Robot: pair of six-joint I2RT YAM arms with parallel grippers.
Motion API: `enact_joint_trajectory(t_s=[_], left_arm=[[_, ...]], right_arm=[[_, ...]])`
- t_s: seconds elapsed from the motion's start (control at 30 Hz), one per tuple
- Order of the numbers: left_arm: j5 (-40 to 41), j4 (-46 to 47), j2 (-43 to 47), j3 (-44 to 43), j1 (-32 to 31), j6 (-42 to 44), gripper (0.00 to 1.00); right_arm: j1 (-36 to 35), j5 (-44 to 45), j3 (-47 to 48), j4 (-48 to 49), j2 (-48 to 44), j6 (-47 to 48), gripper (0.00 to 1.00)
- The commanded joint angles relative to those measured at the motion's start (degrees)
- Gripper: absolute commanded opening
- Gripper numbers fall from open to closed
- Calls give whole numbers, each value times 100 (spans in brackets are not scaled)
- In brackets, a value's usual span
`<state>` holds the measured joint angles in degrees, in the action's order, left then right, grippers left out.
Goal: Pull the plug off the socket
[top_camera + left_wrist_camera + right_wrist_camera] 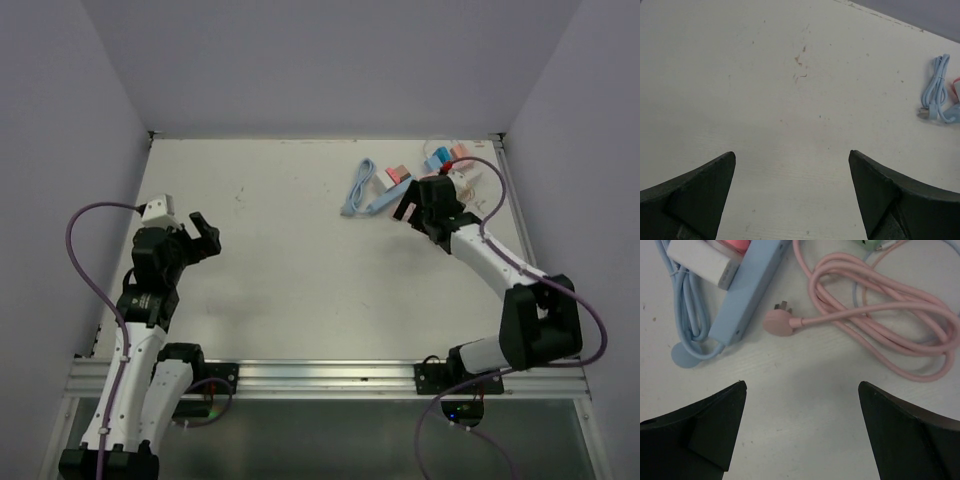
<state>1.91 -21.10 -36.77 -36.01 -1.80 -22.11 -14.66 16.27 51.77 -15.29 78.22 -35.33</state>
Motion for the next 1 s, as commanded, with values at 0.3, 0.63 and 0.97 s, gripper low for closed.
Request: enact_joint_trajectory(t_s=[0.3,0.63,0.97], left_arm=[[257,256,91,-117,180,-153,100],[196,238,74,-90,180,-197,99],[152,238,83,-73,180,-206,100]], right_arm=[[-635,1501,2504,299,2793,-887,87],[-776,1554,2804,105,3577,-1600,74],[-776,1519,3313,-114,4307,-1415,69]])
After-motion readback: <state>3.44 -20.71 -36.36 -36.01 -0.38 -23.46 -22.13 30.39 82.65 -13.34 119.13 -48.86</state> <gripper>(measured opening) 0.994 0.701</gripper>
